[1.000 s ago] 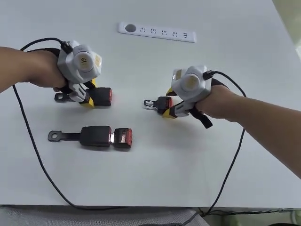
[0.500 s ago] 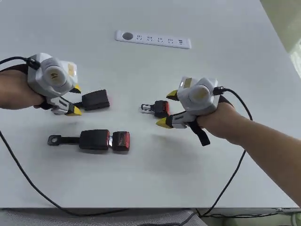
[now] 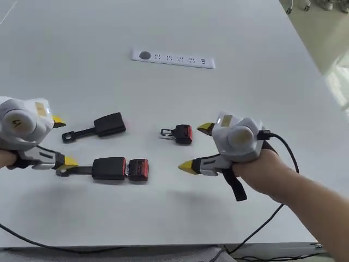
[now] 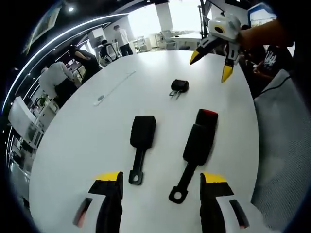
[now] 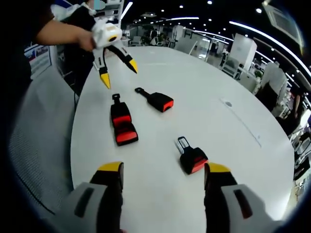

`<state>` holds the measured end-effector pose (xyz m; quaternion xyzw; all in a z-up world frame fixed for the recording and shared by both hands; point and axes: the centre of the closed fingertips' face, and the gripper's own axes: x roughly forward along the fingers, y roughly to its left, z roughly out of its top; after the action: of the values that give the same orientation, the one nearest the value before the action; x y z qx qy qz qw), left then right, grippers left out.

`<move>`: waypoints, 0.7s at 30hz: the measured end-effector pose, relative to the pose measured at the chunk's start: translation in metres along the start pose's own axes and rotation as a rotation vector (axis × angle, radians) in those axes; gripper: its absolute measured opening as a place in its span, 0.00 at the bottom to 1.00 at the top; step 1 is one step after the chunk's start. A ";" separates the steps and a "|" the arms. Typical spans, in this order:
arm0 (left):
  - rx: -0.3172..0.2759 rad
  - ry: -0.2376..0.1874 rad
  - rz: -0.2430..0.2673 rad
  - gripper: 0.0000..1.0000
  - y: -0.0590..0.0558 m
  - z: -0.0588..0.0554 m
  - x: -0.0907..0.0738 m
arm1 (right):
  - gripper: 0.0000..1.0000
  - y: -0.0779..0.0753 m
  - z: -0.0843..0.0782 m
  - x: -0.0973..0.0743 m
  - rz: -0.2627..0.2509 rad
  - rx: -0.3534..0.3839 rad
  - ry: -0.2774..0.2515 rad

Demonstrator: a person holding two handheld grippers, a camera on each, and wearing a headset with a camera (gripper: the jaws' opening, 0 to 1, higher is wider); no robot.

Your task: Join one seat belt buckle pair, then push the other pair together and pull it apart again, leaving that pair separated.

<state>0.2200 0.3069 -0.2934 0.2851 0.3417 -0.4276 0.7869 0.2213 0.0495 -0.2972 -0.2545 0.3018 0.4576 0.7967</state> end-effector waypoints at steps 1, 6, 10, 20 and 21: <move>-0.017 -0.006 0.011 0.68 -0.001 -0.003 -0.006 | 0.70 0.002 -0.001 -0.002 -0.004 0.005 -0.003; -0.095 -0.025 0.055 0.77 -0.005 -0.017 -0.024 | 0.75 0.007 -0.008 -0.014 -0.021 0.037 -0.015; -0.153 -0.034 0.069 0.84 -0.007 -0.028 -0.037 | 0.80 0.009 -0.011 -0.022 -0.030 0.062 -0.031; -0.276 -0.063 0.125 1.00 -0.001 -0.048 -0.060 | 0.99 0.017 -0.012 -0.035 -0.066 0.144 -0.062; -0.280 -0.066 0.124 1.00 -0.002 -0.049 -0.061 | 1.00 0.018 -0.013 -0.036 -0.067 0.145 -0.062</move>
<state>0.1799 0.3713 -0.2754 0.1789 0.3538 -0.3354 0.8546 0.1881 0.0282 -0.2825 -0.1920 0.3007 0.4153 0.8368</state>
